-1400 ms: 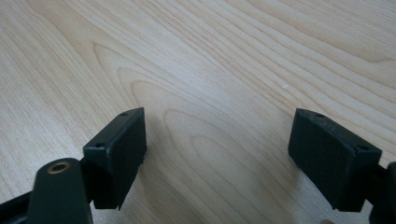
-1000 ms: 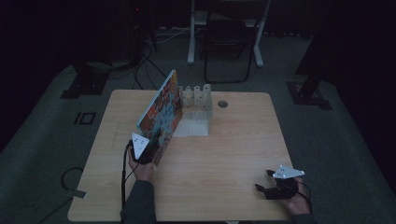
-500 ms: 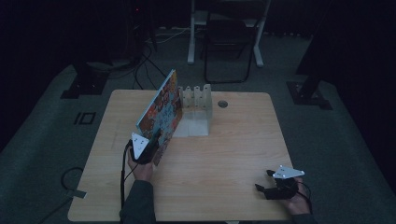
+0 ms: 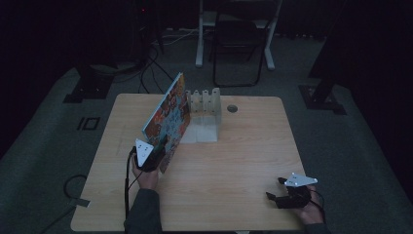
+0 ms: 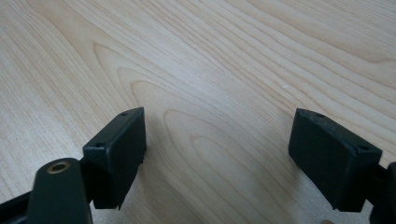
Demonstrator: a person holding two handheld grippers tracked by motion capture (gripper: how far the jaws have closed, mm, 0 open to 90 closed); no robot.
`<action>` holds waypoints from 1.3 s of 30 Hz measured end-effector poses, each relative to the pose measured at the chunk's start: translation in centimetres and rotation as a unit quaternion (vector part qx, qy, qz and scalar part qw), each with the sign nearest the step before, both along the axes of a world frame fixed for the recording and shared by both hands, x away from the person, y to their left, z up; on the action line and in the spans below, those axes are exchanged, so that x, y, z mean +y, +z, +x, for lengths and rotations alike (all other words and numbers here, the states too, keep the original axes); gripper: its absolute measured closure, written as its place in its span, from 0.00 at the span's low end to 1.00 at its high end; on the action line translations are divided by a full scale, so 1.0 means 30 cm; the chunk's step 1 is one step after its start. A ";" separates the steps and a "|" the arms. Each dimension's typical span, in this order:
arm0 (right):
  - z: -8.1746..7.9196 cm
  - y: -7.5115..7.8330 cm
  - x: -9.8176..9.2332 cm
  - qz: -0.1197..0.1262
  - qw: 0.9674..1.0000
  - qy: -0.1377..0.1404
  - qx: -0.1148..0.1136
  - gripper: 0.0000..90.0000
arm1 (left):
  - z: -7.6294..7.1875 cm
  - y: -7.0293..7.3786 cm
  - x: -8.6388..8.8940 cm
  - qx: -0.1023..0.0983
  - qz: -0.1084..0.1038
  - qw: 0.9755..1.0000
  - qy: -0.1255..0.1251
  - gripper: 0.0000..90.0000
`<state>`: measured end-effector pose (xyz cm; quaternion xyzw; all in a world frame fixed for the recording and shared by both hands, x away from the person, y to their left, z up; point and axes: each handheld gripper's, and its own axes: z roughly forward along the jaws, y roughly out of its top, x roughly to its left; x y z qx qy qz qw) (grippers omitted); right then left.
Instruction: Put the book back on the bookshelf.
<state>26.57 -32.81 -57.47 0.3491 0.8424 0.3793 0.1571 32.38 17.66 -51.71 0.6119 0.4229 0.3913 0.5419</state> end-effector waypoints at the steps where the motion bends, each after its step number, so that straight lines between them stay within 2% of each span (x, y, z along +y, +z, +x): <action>1: 0.000 0.000 0.000 0.000 1.000 0.000 0.000 0.21 | 0.000 0.000 0.002 0.001 -0.002 1.000 0.000 0.75; 5: 0.000 0.000 0.000 0.000 1.000 0.000 0.000 0.21 | -0.001 0.003 0.007 0.000 -0.006 1.000 0.002 0.69; 11: 0.000 0.000 0.000 0.000 1.000 0.000 0.000 0.21 | -0.004 0.003 0.007 0.004 -0.010 1.000 -0.009 0.62; 15: 0.000 0.000 0.000 0.000 1.000 0.000 0.000 0.21 | -0.009 0.008 0.008 0.000 -0.019 1.000 -0.018 0.59; 28: 0.000 0.000 0.000 0.000 1.000 0.000 0.000 0.21 | -0.025 0.020 0.015 0.012 -0.034 0.999 -0.033 0.45; 39: 0.000 0.000 0.000 0.000 1.000 0.000 0.000 0.21 | -0.043 0.031 0.027 0.012 -0.041 0.998 -0.053 0.40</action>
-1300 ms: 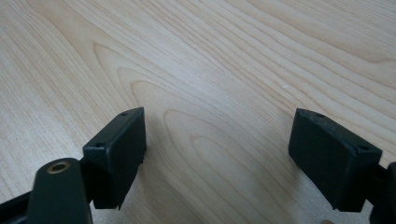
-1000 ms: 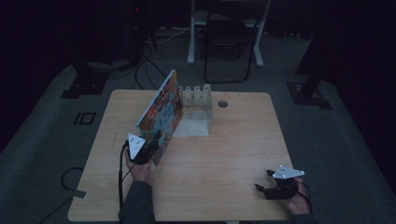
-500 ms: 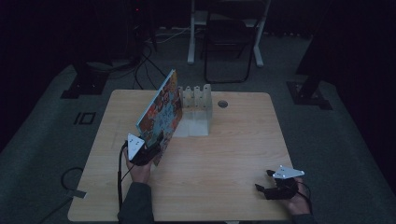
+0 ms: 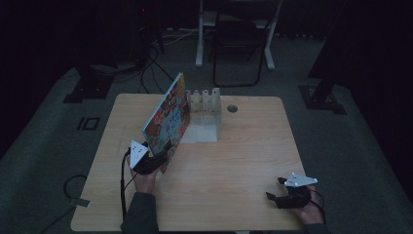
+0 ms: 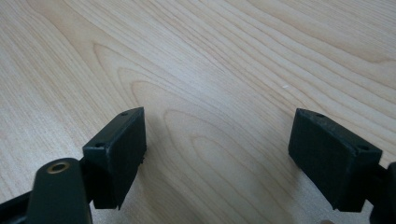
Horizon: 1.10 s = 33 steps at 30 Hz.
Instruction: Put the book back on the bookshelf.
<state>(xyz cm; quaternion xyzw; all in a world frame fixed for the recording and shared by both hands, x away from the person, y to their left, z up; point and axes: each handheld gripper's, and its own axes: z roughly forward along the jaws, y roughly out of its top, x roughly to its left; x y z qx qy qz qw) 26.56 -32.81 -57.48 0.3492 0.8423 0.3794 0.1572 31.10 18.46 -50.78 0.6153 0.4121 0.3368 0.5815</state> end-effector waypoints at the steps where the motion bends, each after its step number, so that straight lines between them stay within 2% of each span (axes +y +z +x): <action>1: 0.000 0.000 0.000 0.000 1.000 0.000 0.000 0.21 | -0.002 0.001 0.001 0.001 0.000 1.000 -0.002 0.39; 15: 0.000 0.000 0.000 0.000 1.000 0.000 0.000 0.21 | -0.035 0.008 0.007 -0.002 -0.004 1.000 -0.014 0.39; 33: 0.000 0.000 0.001 0.000 1.000 0.002 0.000 0.20 | -0.084 0.021 0.008 -0.004 0.005 1.000 -0.020 0.39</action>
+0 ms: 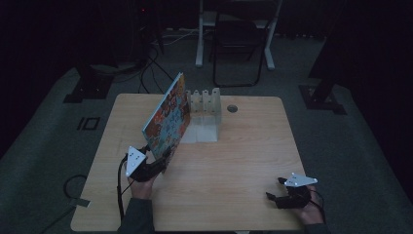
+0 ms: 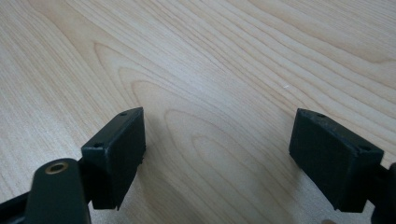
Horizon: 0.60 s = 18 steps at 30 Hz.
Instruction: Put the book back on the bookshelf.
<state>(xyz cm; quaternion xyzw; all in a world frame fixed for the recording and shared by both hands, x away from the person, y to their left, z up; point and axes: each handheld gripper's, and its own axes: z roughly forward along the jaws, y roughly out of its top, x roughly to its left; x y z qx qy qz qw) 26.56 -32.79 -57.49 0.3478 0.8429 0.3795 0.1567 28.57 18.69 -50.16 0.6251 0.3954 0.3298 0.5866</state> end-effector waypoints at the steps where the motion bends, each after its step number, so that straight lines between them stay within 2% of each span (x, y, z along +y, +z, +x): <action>1: 0.000 0.000 0.000 0.000 1.000 0.000 0.000 0.20 | -0.004 0.001 0.001 0.000 0.000 1.000 0.000 0.39; 18: 0.000 0.000 0.000 0.000 1.000 0.000 0.000 0.20 | -0.076 -0.017 0.027 0.004 -0.005 1.000 0.009 0.39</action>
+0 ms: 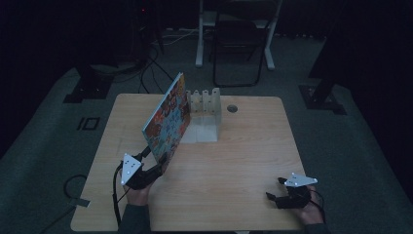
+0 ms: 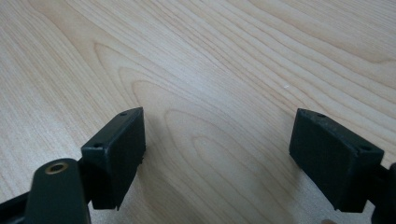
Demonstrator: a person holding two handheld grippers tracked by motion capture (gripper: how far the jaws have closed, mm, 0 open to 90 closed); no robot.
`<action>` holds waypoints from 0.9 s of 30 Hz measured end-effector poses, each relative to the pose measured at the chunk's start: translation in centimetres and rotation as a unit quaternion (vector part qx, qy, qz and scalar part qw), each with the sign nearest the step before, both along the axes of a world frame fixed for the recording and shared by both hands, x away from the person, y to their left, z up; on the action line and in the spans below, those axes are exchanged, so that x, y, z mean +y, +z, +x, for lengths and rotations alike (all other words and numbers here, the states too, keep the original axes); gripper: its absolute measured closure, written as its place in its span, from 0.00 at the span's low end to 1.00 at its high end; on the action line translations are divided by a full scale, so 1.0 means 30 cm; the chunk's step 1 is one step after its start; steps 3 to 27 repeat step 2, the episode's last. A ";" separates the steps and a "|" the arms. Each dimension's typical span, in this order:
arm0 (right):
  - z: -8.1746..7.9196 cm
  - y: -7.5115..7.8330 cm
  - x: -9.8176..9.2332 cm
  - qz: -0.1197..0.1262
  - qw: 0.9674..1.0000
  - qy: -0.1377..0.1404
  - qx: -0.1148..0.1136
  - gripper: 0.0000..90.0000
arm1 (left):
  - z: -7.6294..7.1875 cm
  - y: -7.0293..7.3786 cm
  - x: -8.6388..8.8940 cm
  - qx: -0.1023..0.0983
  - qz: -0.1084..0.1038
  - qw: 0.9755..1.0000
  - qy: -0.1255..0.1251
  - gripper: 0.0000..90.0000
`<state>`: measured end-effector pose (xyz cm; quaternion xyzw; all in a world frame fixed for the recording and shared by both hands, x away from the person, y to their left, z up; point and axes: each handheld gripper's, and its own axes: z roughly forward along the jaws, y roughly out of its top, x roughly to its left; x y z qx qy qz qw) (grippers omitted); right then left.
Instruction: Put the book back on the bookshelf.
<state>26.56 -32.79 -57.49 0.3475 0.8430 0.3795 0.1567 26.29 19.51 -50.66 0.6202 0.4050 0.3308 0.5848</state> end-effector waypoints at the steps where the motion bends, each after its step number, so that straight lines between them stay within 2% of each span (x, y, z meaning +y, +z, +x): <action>1: 0.000 0.000 0.000 0.000 1.000 0.000 0.000 0.20 | -0.005 -0.001 0.002 0.001 0.001 1.000 0.001 0.39; 27: 0.000 0.000 0.000 0.000 1.000 0.000 0.001 0.20 | -0.009 -0.001 0.003 0.002 0.002 1.000 0.000 0.39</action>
